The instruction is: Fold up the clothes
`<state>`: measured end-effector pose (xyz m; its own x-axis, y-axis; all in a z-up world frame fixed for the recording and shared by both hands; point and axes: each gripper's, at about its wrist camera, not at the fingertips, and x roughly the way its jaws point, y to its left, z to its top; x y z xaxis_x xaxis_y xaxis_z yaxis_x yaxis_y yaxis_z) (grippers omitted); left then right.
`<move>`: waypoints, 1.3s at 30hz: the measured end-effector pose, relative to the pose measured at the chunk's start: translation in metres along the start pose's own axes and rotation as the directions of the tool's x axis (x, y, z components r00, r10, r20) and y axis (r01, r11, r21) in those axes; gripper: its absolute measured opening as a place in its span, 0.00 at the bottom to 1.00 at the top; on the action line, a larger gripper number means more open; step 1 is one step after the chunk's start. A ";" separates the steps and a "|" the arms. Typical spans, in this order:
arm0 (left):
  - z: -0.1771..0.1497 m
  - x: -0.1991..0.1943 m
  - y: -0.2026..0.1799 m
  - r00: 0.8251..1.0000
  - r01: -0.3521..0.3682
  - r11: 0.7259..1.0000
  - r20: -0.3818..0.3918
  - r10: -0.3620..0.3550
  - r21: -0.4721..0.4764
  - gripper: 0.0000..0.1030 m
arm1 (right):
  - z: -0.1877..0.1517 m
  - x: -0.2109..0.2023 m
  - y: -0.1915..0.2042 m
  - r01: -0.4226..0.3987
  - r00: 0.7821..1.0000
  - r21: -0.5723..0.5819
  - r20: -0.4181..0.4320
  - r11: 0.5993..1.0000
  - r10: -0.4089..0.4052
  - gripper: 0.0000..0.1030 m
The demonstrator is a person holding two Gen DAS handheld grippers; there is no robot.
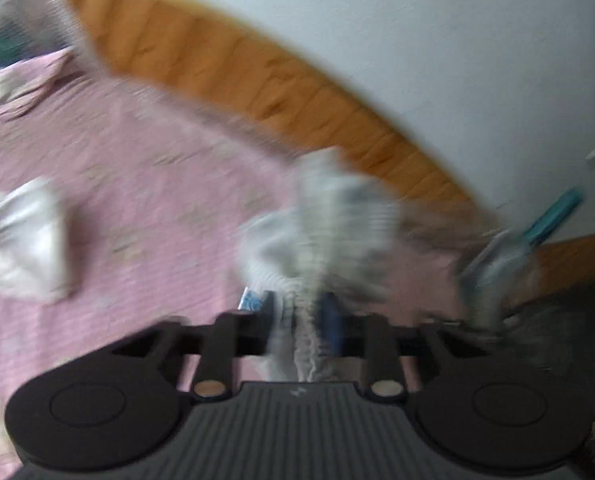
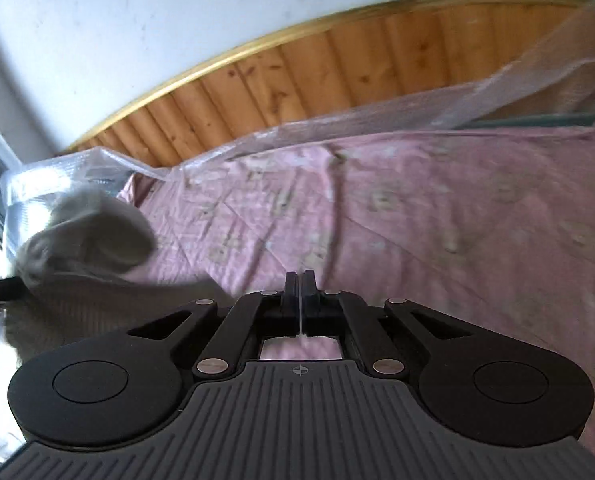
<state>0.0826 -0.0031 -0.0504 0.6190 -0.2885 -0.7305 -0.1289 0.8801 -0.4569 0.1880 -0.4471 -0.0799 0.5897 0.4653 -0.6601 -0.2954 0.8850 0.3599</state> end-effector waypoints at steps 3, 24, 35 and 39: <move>-0.029 0.039 0.043 0.980 -0.154 0.988 -0.121 0.157 0.031 0.65 | -0.049 -0.001 -0.018 0.100 0.990 0.056 -0.108 0.993 -0.093 0.38; -0.018 0.080 0.005 0.999 -0.036 0.921 0.018 0.031 0.389 0.09 | -0.003 0.103 0.082 -0.042 0.970 -0.037 -0.239 0.998 0.032 0.64; -0.037 -0.017 0.022 0.972 -0.192 0.977 0.152 0.177 0.089 0.09 | -0.019 0.201 0.082 -0.316 0.817 0.348 -0.372 0.883 0.440 0.65; -0.044 -0.012 0.044 0.975 -0.202 0.979 0.094 0.201 0.003 0.10 | -0.030 0.193 0.126 -0.358 0.864 -0.067 -0.403 0.931 0.303 0.66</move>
<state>0.0356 0.0226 -0.0839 0.6509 -0.0690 -0.7560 -0.2487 0.9215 -0.2982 0.2416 -0.2454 -0.1816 0.1169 0.6770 -0.7266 -0.5364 0.6588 0.5275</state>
